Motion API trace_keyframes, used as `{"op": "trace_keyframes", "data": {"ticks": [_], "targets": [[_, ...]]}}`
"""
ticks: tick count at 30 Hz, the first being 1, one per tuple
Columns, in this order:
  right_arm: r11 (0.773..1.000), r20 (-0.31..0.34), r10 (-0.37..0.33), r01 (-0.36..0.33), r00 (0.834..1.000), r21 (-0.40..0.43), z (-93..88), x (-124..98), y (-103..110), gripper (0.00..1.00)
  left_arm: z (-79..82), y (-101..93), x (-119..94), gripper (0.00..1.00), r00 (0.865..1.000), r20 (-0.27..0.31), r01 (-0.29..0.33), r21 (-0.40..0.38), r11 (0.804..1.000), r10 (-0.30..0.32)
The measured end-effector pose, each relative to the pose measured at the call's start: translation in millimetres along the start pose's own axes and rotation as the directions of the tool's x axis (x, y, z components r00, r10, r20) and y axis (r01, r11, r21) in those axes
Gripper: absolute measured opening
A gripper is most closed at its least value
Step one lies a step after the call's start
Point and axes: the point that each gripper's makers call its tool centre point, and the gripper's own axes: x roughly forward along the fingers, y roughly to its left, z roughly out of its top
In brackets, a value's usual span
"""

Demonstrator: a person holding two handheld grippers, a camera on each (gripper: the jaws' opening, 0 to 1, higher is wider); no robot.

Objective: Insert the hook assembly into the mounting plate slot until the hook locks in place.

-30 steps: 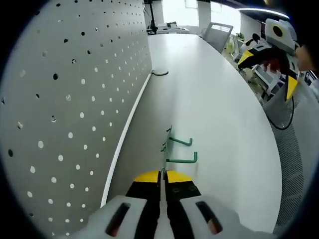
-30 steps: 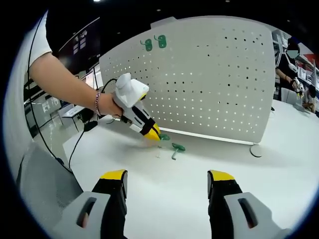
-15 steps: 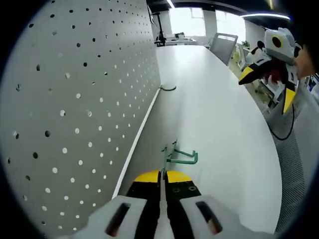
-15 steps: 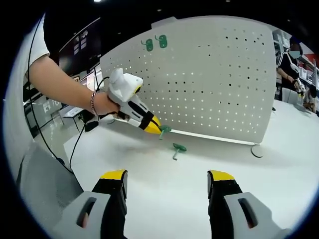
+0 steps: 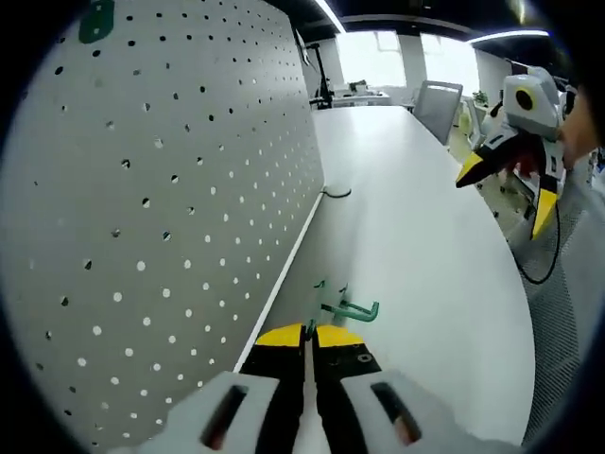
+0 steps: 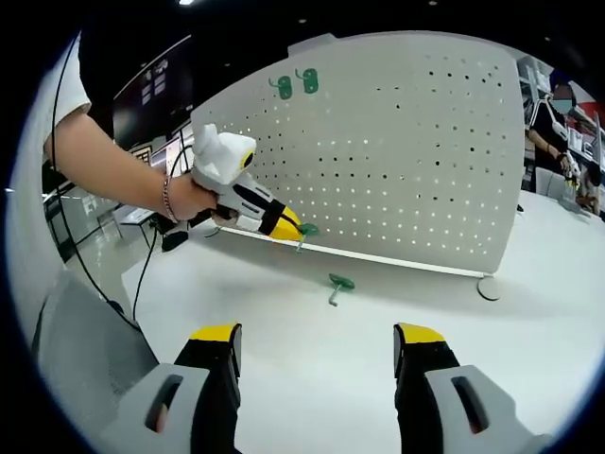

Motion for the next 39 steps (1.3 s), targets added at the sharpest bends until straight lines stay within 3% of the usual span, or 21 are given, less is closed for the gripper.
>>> {"op": "trace_keyframes", "data": {"ticks": [7, 21, 39], "targets": [[1.0, 0.005, -0.001, 0.001, 1.0, -0.003, 1.2, -0.6, -0.1, 0.63, 1.3, -6.9, -5.2, 0.01, 1.0, 0.027, -0.004, -0.001, 1.0, 0.004], [1.0, 0.008, 0.0, 0.0, 1.0, -0.007, 2.2, -1.1, 0.7, 0.63, 19.4, -11.8, -23.3, 0.01, 0.994, 0.111, -0.01, -0.089, 0.996, 0.02], [1.0, 0.006, 0.005, -0.005, 1.0, -0.015, 2.6, -0.9, 2.5, 0.63, 48.7, -7.3, -62.5, 0.01, 0.961, 0.26, -0.023, -0.27, 0.963, 0.095]]}}
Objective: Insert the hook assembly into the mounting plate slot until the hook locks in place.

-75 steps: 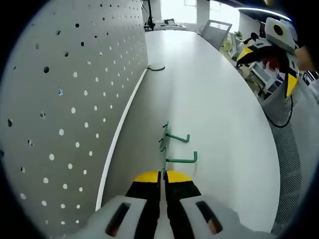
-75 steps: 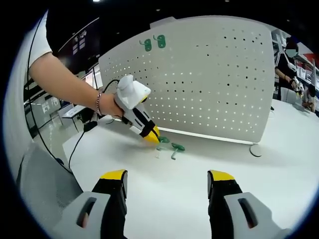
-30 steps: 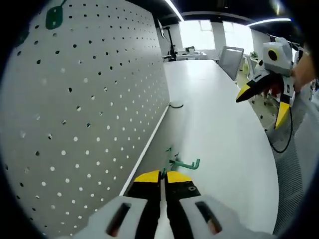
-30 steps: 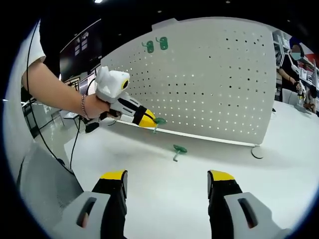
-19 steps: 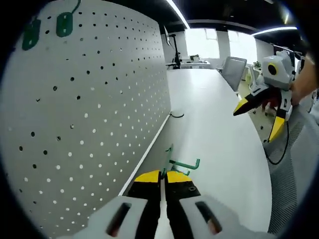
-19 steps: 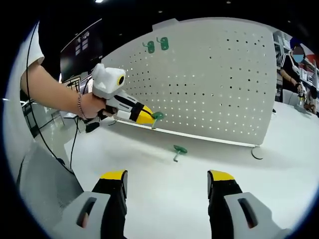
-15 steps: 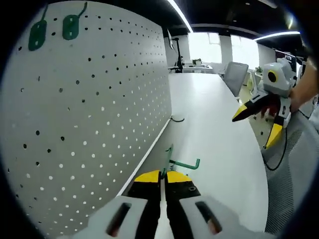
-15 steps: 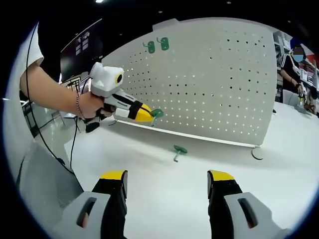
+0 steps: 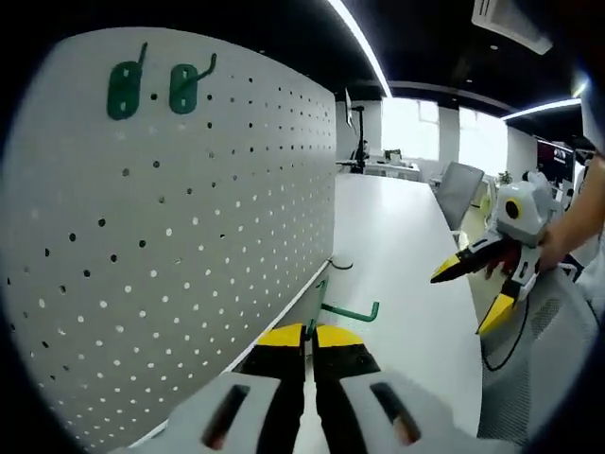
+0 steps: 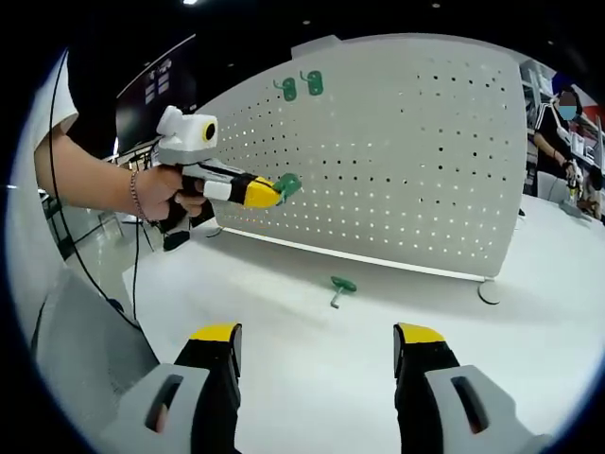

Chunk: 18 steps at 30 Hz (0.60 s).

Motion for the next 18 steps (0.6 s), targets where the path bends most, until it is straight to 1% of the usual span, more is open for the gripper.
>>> {"op": "trace_keyframes", "data": {"ticks": [7, 9, 10, 16, 18], "targets": [[1.0, 0.001, 0.001, -0.001, 1.0, 0.002, 0.3, 0.0, 0.1, 0.63, 6.0, -0.4, -14.1, 0.01, 0.999, 0.038, -0.006, -0.028, 1.0, 0.007], [1.0, 0.0, 0.002, -0.002, 1.0, 0.001, -0.2, 0.2, 0.1, 0.63, 10.4, 0.2, -19.5, 0.01, 0.998, 0.06, -0.012, -0.031, 0.999, 0.014], [1.0, 0.0, 0.003, -0.003, 1.0, 0.001, -0.3, 0.3, 0.2, 0.63, 13.4, 0.6, -22.6, 0.01, 0.997, 0.078, -0.011, -0.057, 0.998, 0.015], [1.0, -0.004, 0.008, -0.008, 1.0, -0.002, -0.5, 0.9, 2.0, 0.63, 19.0, -0.1, -33.8, 0.01, 0.994, 0.105, -0.012, -0.076, 0.997, 0.019], [1.0, -0.004, 0.011, -0.012, 1.0, -0.006, -0.5, 1.3, 2.9, 0.63, 25.1, -1.0, -39.7, 0.01, 0.991, 0.128, -0.012, -0.092, 0.996, 0.024]]}}
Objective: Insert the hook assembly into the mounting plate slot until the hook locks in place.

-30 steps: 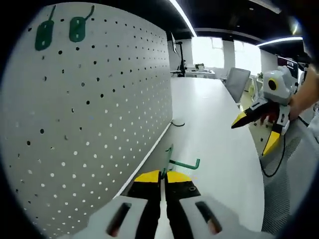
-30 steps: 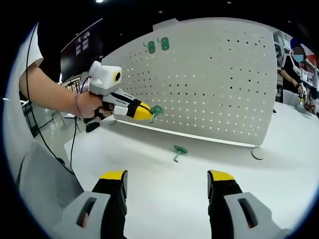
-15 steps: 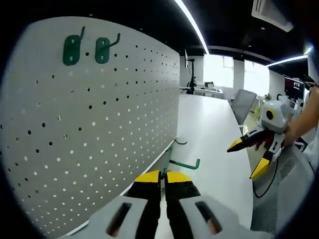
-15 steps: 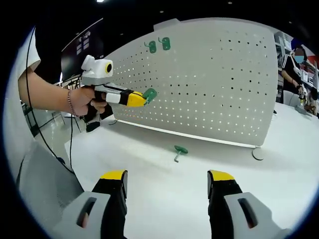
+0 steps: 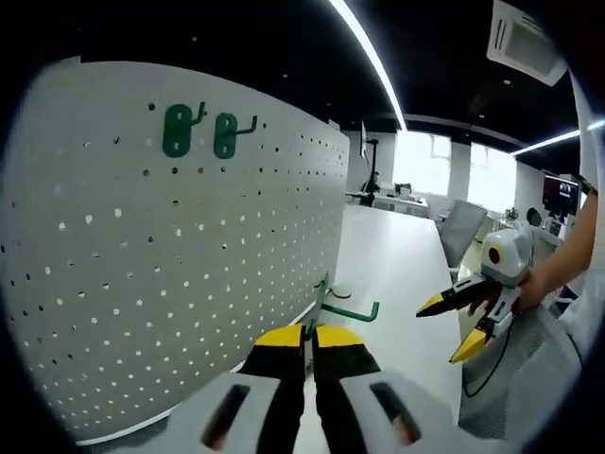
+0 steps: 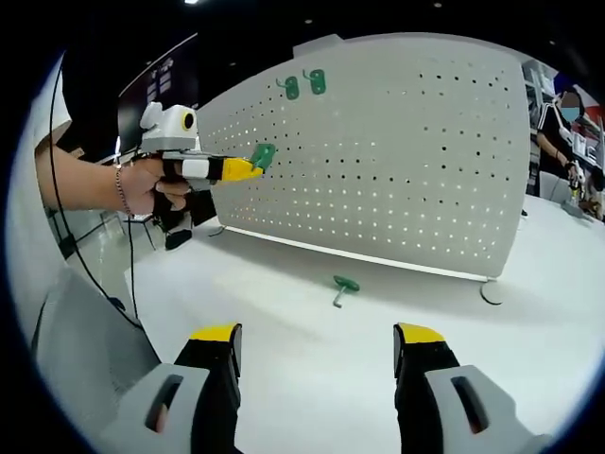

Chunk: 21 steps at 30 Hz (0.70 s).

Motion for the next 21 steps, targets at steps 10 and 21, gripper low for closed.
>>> {"op": "trace_keyframes", "data": {"ticks": [10, 21], "targets": [[1.0, 0.004, 0.003, -0.003, 1.0, 0.002, 1.4, -0.2, 1.1, 0.63, 10.8, -7.2, -18.4, 0.01, 0.999, 0.046, -0.011, -0.022, 1.0, 0.012], [1.0, 0.007, 0.007, -0.007, 1.0, 0.002, 1.8, 0.4, 1.7, 0.63, 24.4, -9.7, -38.2, 0.01, 0.994, 0.105, -0.035, -0.046, 0.998, 0.04]]}}
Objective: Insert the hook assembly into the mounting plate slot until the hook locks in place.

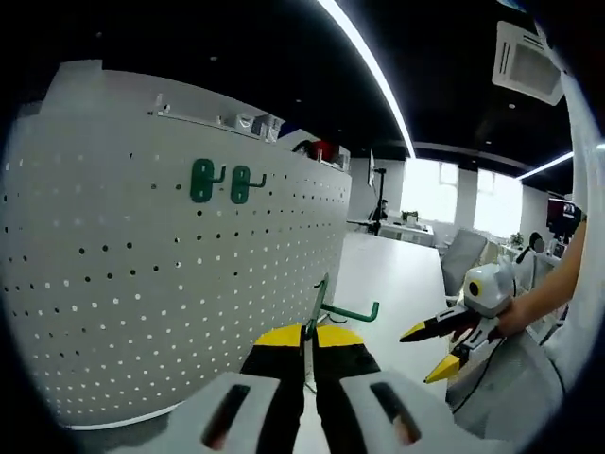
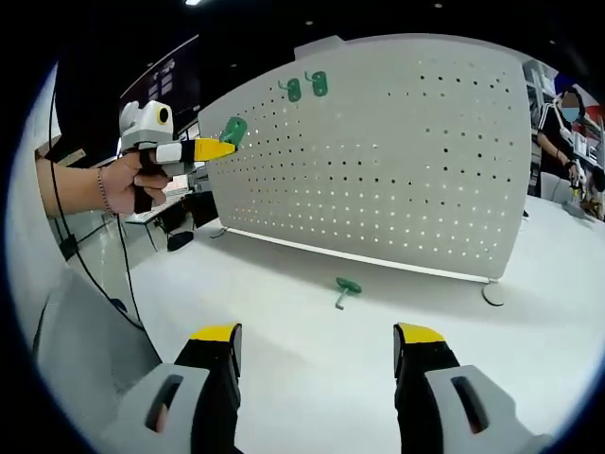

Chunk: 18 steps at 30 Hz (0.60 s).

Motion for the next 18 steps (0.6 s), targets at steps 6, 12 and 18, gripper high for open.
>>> {"op": "trace_keyframes", "data": {"ticks": [6, 12, 18], "targets": [[1.0, -0.004, 0.006, -0.006, 1.0, -0.007, -0.3, 0.7, 2.0, 0.63, 9.6, -4.9, -11.6, 0.01, 0.999, 0.047, -0.02, -0.02, 1.0, 0.021], [1.0, -0.006, 0.005, -0.005, 1.0, -0.007, -1.2, 0.7, 1.3, 0.63, 15.6, -3.8, -15.5, 0.01, 0.997, 0.069, -0.036, -0.024, 0.999, 0.037], [1.0, -0.003, 0.004, -0.004, 1.0, -0.006, 0.0, 0.4, 0.9, 0.63, 14.2, -3.9, -14.3, 0.01, 0.997, 0.065, -0.037, -0.023, 0.999, 0.039]]}}
